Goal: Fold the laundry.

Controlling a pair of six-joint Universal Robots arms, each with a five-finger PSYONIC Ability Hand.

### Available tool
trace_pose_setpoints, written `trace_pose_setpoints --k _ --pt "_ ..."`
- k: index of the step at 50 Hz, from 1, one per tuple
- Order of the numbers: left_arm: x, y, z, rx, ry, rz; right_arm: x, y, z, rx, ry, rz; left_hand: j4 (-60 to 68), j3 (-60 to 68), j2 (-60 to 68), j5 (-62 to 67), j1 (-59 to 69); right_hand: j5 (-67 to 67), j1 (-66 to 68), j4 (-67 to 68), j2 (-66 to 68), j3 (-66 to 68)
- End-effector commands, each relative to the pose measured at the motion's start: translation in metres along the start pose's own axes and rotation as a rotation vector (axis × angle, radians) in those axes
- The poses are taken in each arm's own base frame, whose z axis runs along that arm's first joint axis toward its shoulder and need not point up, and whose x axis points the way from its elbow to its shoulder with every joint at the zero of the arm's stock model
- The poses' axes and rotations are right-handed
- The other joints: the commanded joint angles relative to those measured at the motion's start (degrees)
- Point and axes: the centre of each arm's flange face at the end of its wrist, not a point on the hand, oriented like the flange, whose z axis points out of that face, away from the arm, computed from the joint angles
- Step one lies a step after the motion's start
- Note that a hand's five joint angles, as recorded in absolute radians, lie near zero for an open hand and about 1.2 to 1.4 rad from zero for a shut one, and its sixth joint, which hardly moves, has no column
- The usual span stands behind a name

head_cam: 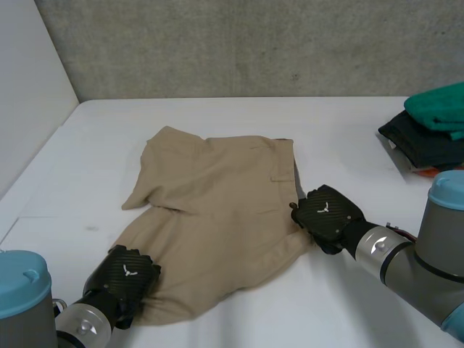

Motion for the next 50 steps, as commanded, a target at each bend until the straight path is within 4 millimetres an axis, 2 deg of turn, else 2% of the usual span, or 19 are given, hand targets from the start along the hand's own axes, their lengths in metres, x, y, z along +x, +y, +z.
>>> trace_pose_setpoints --k 1,6,7,11,14,17,22,23,26,27,30,31,34,35,38,45,46,49,50 --pt "-0.004 -0.005 -0.008 0.009 0.001 -0.001 -0.001 -0.008 -0.017 -0.073 -0.038 -0.050 12.33 12.88 13.21 13.13 17.46 12.84 20.07 11.51 12.93 12.29" --pt "0.004 -0.008 -0.043 -0.028 0.121 -0.022 0.000 -0.011 -0.053 -0.244 -0.151 -0.117 12.33 12.88 13.21 13.13 17.46 12.84 20.07 11.51 12.93 12.29" --pt "0.008 -0.008 -0.058 -0.056 0.183 -0.031 -0.002 -0.009 -0.069 -0.329 -0.224 -0.134 12.33 12.88 13.21 13.13 17.46 12.84 20.07 11.51 12.93 12.29" --pt "0.009 -0.014 -0.090 -0.098 0.290 -0.060 0.001 -0.010 -0.101 -0.445 -0.378 -0.174 12.33 12.88 13.21 13.13 17.46 12.84 20.07 11.51 12.93 12.29" --pt "0.005 -0.023 -0.096 -0.047 0.297 -0.071 0.003 -0.016 -0.102 -0.398 -0.364 -0.202 12.33 12.88 13.21 13.13 17.46 12.84 20.07 11.51 12.93 12.29" --pt "-0.009 -0.037 -0.086 0.058 0.236 -0.078 0.006 -0.027 -0.095 -0.329 -0.302 -0.153 12.33 12.88 13.21 13.13 17.46 12.84 20.07 11.51 12.93 12.29" --pt "-0.039 -0.052 -0.045 0.165 0.095 -0.107 0.014 -0.039 -0.071 -0.219 -0.192 -0.031 12.33 12.88 13.21 13.13 17.46 12.84 20.07 11.51 12.93 12.29" --pt "-0.048 -0.058 -0.028 0.196 0.060 -0.107 0.020 -0.043 -0.059 -0.177 -0.140 -0.002 12.33 12.88 13.21 13.13 17.46 12.84 20.07 11.51 12.93 12.29" --pt "-0.060 -0.067 -0.002 0.240 0.016 -0.107 0.029 -0.047 -0.042 -0.131 -0.061 0.051 12.33 12.88 13.21 13.13 17.46 12.84 20.07 11.51 12.93 12.29" --pt "-0.069 -0.071 0.017 0.257 -0.012 -0.110 0.035 -0.048 -0.031 -0.111 -0.005 0.083 12.33 12.88 13.21 13.13 17.46 12.84 20.07 11.51 12.93 12.29" --pt "-0.081 -0.079 0.045 0.277 -0.059 -0.113 0.045 -0.045 -0.011 -0.096 0.081 0.124 12.33 12.88 13.21 13.13 17.46 12.84 20.07 11.51 12.93 12.29" --pt "-0.090 -0.084 0.065 0.286 -0.093 -0.114 0.050 -0.045 0.001 -0.083 0.131 0.136 12.33 12.88 13.21 13.13 17.46 12.84 20.07 11.51 12.93 12.29" --pt "-0.106 -0.091 0.094 0.296 -0.156 -0.119 0.058 -0.043 0.021 -0.060 0.203 0.146 12.33 12.88 13.21 13.13 17.46 12.84 20.07 11.51 12.93 12.29" --pt "-0.114 -0.096 0.111 0.299 -0.192 -0.121 0.063 -0.042 0.033 -0.048 0.246 0.143 12.33 12.88 13.21 13.13 17.46 12.84 20.07 11.51 12.93 12.29" --pt "-0.132 -0.105 0.142 0.314 -0.266 -0.128 0.074 -0.037 0.055 -0.031 0.329 0.125 12.33 12.88 13.21 13.13 17.46 12.84 20.07 11.51 12.93 12.29" --pt "-0.146 -0.127 0.193 0.404 -0.349 -0.125 0.088 -0.025 0.098 0.006 0.481 0.102 12.33 12.88 13.21 13.13 17.46 12.84 20.07 11.51 12.93 12.29" --pt "-0.142 -0.129 0.205 0.417 -0.349 -0.123 0.088 -0.022 0.107 0.010 0.504 0.096 12.33 12.88 13.21 13.13 17.46 12.84 20.07 11.51 12.93 12.29" --pt "-0.133 -0.127 0.219 0.424 -0.326 -0.125 0.086 -0.017 0.118 -0.004 0.531 0.082 12.33 12.88 13.21 13.13 17.46 12.84 20.07 11.51 12.93 12.29" --pt "-0.126 -0.128 0.225 0.432 -0.300 -0.130 0.084 -0.013 0.123 -0.018 0.546 0.069 12.33 12.88 13.21 13.13 17.46 2.82 10.06 1.49 2.91 2.28"
